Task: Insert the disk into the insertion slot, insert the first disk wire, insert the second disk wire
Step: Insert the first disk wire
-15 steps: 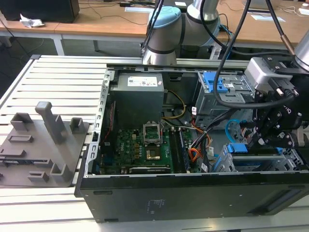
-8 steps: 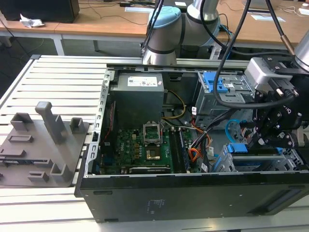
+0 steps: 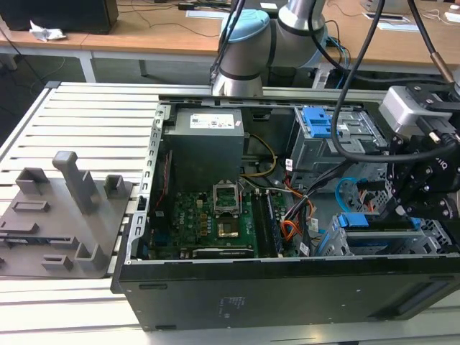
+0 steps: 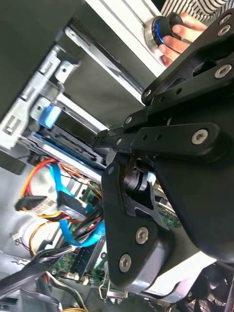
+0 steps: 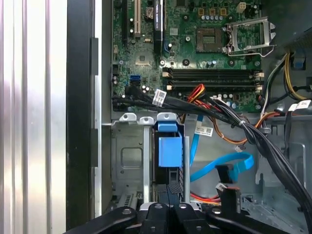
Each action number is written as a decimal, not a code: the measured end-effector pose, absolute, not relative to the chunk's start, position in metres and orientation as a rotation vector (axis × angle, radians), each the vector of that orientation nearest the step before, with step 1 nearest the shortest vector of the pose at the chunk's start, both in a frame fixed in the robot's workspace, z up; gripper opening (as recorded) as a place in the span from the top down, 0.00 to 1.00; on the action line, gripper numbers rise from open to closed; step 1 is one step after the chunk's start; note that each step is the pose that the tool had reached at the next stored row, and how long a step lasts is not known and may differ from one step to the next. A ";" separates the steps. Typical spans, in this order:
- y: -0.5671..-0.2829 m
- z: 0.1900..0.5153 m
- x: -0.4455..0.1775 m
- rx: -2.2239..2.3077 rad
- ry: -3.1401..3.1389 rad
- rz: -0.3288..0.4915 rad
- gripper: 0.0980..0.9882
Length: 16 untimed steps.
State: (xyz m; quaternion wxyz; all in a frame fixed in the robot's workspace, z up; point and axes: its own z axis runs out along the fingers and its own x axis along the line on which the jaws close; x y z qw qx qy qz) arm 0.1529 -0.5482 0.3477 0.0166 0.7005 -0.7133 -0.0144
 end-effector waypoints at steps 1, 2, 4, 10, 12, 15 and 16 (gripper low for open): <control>-0.548 0.348 0.156 2.178 -2.217 -0.045 0.99; -0.548 0.348 0.157 2.178 -2.217 -0.045 0.99; -0.548 0.348 0.159 2.178 -2.217 -0.045 0.99; -0.548 0.369 0.159 2.178 -2.218 -0.045 0.99; -0.548 0.369 0.159 2.178 -2.217 -0.045 0.99; -0.548 0.370 0.159 2.178 -2.217 -0.045 0.98; -0.548 0.370 0.159 2.178 -2.217 -0.045 0.92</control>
